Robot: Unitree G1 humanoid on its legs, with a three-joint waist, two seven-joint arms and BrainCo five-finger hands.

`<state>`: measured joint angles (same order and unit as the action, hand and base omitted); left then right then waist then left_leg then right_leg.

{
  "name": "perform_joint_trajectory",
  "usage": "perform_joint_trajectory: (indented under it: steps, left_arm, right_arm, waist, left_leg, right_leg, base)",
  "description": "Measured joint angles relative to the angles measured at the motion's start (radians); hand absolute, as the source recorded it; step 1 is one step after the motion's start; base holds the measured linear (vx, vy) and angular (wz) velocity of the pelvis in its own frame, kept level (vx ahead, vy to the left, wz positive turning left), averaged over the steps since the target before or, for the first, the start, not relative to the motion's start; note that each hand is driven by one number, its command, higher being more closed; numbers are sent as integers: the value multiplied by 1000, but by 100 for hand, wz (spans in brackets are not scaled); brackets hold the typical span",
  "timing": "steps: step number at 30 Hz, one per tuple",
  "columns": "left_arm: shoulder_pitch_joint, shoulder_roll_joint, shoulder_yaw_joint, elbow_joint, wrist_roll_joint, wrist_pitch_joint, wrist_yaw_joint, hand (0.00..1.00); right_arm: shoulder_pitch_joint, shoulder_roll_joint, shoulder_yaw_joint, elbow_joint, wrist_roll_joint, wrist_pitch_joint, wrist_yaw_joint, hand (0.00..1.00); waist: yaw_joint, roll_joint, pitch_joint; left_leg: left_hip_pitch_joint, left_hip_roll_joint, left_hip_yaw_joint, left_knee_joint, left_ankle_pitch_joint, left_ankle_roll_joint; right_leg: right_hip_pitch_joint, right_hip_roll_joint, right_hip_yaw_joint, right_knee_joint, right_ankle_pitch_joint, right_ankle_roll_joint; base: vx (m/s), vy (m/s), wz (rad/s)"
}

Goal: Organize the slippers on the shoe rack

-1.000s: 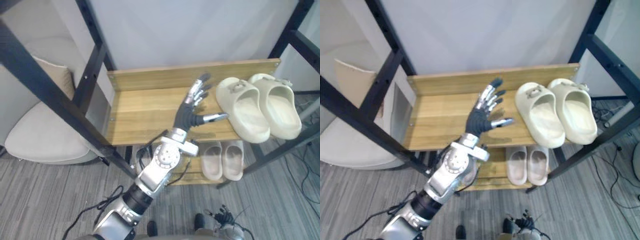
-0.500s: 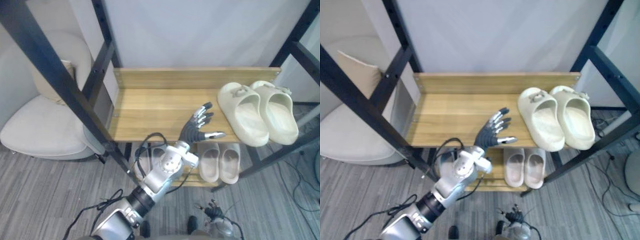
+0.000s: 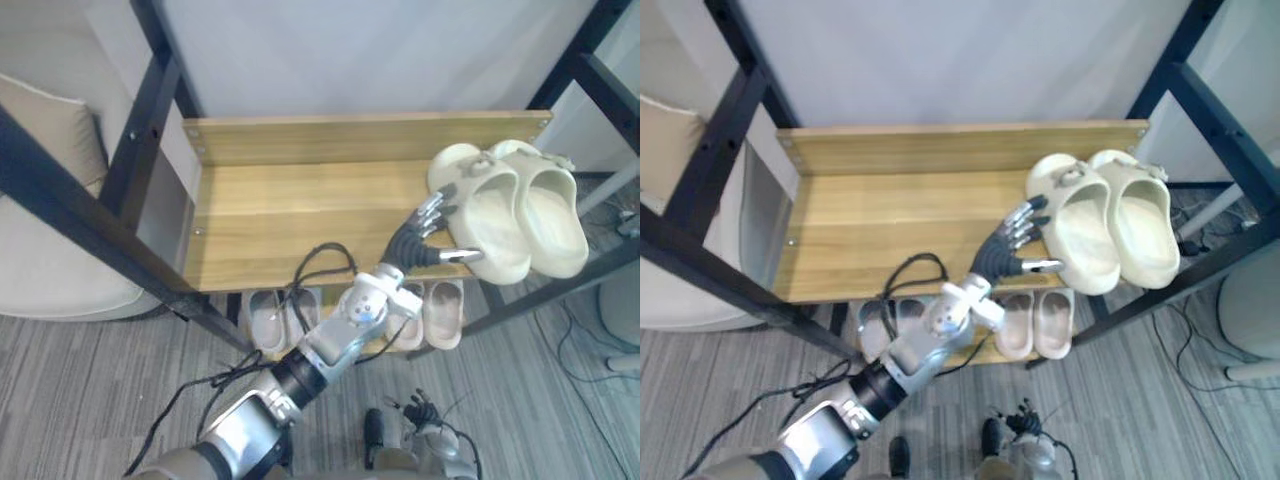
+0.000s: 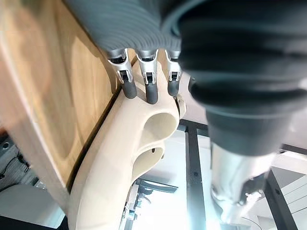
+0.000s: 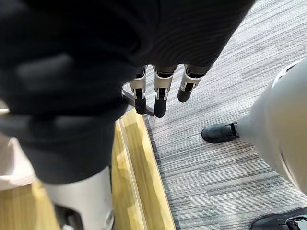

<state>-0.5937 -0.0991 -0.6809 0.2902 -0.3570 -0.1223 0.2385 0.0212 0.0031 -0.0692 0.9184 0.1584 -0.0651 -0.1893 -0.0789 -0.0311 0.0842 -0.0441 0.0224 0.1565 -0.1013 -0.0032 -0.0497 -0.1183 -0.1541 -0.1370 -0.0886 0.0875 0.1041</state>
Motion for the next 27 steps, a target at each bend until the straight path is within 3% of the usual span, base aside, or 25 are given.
perform_joint_trajectory:
  steps: [12, 21, 27]
  left_arm:
    - [-80, -6, 80, 21, 1, 1, 44, 0]
    - [-74, -8, 128, 13, 2, 17, 30, 0]
    - [38, 7, 223, -72, 3, 19, 3, 0]
  right_arm:
    - [43, 39, -54, -47, -1, -2, -9, 0]
    - [42, 48, -77, -47, -1, -3, -7, 0]
    - [42, 39, -72, -42, -1, -4, -2, 0]
  waist:
    - [4, -3, 3]
    - [4, -2, 3]
    - [9, 9, 4]
  left_leg:
    - [9, -21, 81, 37, -48, 18]
    - [11, -20, 71, 41, -48, 19]
    - [16, -15, 42, 52, -49, 18]
  right_leg:
    - [-19, -16, 85, 0, 13, 19]
    - [-12, -19, 79, 0, 13, 19]
    - [14, -17, 54, 0, 12, 18]
  base:
    - [-5, 7, -20]
    - [-10, -16, 2]
    - [-64, -54, 13]
